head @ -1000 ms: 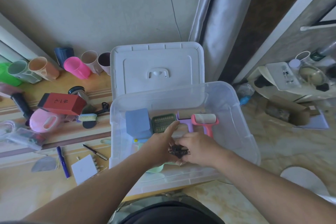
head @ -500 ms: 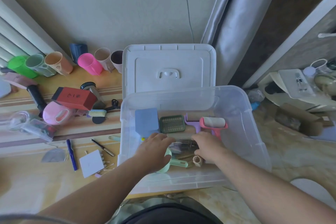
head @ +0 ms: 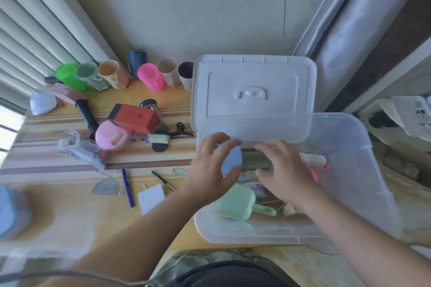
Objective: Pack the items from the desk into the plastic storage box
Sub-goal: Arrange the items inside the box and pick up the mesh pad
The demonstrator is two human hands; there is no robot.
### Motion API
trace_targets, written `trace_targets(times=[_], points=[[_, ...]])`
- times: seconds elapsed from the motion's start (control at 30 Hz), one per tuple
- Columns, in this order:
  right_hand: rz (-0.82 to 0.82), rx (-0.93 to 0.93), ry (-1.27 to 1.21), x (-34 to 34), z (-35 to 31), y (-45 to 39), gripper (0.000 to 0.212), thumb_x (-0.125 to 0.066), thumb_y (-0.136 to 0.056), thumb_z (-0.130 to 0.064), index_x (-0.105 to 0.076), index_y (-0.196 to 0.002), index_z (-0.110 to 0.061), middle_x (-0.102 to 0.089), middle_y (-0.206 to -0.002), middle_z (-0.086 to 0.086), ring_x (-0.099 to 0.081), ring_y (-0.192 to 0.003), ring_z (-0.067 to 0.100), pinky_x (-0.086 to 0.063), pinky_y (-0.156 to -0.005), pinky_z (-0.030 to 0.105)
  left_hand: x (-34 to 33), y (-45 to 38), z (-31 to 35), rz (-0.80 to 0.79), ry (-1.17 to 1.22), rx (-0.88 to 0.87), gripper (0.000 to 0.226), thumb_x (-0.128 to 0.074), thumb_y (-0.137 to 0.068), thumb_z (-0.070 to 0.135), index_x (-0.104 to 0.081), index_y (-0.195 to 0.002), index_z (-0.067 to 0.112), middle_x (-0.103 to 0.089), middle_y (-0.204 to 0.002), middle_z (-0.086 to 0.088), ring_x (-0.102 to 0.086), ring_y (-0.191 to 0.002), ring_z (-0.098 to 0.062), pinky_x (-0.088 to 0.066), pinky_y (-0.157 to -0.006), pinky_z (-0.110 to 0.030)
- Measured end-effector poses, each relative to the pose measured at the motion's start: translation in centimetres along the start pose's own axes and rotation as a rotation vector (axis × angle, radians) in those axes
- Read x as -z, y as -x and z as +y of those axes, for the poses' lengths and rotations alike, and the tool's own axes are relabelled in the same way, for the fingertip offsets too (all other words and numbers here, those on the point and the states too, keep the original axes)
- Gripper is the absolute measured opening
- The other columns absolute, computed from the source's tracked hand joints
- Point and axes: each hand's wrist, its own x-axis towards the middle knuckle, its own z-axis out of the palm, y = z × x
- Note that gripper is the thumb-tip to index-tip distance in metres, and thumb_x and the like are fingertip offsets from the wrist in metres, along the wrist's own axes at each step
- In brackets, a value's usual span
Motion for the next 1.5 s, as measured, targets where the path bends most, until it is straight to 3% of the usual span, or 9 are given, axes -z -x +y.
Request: trace_targets(times=[0.1, 0.2, 0.3, 0.5, 0.73, 0.97, 1.2, 1.37, 1.5], points=[[0.145, 0.079, 0.004, -1.8, -5.2, -2.2, 0.05, -0.08, -0.074, -0.017, -0.07, -0.123, -0.017, -0.058, -0.122, 0.01, -0.052, -0.114, 0.038, -0.044, -0.102, 0.044, 4.4, 0.6, -4.3, 0.159, -0.038, 0.139, 0.047, -0.069, -0.087, 0.029, -0.061, -0.132, 0.02, -0.053, -0.131, -0.003, -0.049, -0.124, -0.022, -0.033, -0.103, -0.014], [0.191, 0.192, -0.048, -4.0, -11.3, -4.2, 0.041, -0.067, -0.078, -0.018, -0.07, -0.119, -0.014, -0.058, -0.122, 0.011, -0.053, -0.114, 0.038, -0.042, -0.1, 0.043, 7.0, 3.9, -10.6, 0.093, -0.141, 0.248, 0.044, -0.07, -0.083, 0.03, -0.064, -0.127, 0.023, -0.052, -0.127, -0.002, -0.05, -0.118, -0.028, -0.043, -0.102, -0.037], [0.107, 0.286, -0.106, -7.5, -17.4, -5.3, 0.04, -0.067, -0.08, -0.015, -0.069, -0.12, -0.015, -0.057, -0.122, 0.008, -0.052, -0.117, 0.035, -0.048, -0.095, 0.042, 7.9, 9.0, -16.2, -0.161, -0.291, 0.357, 0.059, -0.078, -0.077, 0.032, -0.057, -0.132, 0.029, -0.05, -0.13, -0.002, -0.049, -0.122, -0.032, -0.047, -0.102, -0.052], [-0.274, 0.146, 0.062, -16.6, -23.6, -6.1, 0.039, -0.064, -0.086, -0.017, -0.059, -0.124, -0.022, -0.048, -0.131, 0.001, -0.043, -0.122, 0.029, -0.05, -0.088, 0.043, 5.6, 15.8, -20.8, -0.731, -0.472, 0.394, 0.092, -0.066, -0.084, 0.046, -0.009, -0.155, 0.041, -0.023, -0.157, -0.005, -0.028, -0.141, -0.031, -0.031, -0.116, -0.041], [-0.526, -0.185, 0.291, -21.8, -22.1, -7.8, 0.047, -0.066, -0.092, -0.021, -0.051, -0.136, -0.026, -0.044, -0.136, 0.0, -0.038, -0.128, 0.028, -0.049, -0.092, 0.041, 6.8, 13.9, -23.1, -0.63, -0.363, 0.33, 0.082, -0.059, -0.08, 0.055, -0.019, -0.15, 0.043, -0.046, -0.143, 0.001, -0.048, -0.122, -0.031, -0.04, -0.105, -0.042], [-0.488, -0.347, 0.396, -23.2, -20.2, -8.8, 0.06, -0.06, -0.095, -0.013, -0.043, -0.151, -0.029, -0.044, -0.15, -0.001, -0.039, -0.136, 0.029, -0.05, -0.1, 0.041, 12.3, 12.9, -26.2, -0.298, 0.271, 0.749, 0.021, -0.037, -0.104, 0.045, -0.052, -0.117, 0.042, -0.065, -0.102, -0.001, -0.064, -0.089, -0.021, -0.052, -0.078, -0.039], [-0.536, -0.28, 0.546, -23.4, -19.0, -9.5, 0.037, -0.065, -0.093, -0.019, -0.061, -0.13, -0.026, -0.053, -0.132, -0.002, -0.044, -0.125, 0.027, -0.048, -0.091, 0.038, 14.2, 14.0, -27.4, -0.382, 0.396, 0.797, 0.021, -0.035, -0.109, 0.048, -0.054, -0.118, 0.051, -0.067, -0.084, -0.009, -0.068, -0.048, -0.029, -0.057, -0.052, -0.037], [-0.418, -0.185, 0.449, -21.4, -21.7, -10.4, 0.016, -0.061, -0.098, -0.039, -0.055, -0.109, -0.029, -0.068, -0.103, -0.007, -0.051, -0.104, 0.025, -0.041, -0.081, 0.041, 14.1, 14.4, -27.0, -0.475, 0.333, 0.802, 0.013, -0.046, -0.108, 0.038, -0.051, -0.115, 0.047, -0.073, -0.083, -0.004, -0.072, -0.055, -0.019, -0.053, -0.063, -0.033], [-0.25, -0.216, 0.036, -18.4, -23.7, -11.2, 0.04, -0.056, -0.101, -0.019, -0.045, -0.139, -0.029, -0.062, -0.099, 0.0, -0.056, -0.089, 0.027, -0.048, -0.067, 0.039, 14.3, 13.8, -26.0, -0.45, 0.312, 0.792, 0.07, -0.08, -0.074, 0.028, -0.037, -0.125, 0.05, -0.074, -0.091, 0.004, -0.072, -0.074, -0.017, -0.061, -0.064, -0.041]])
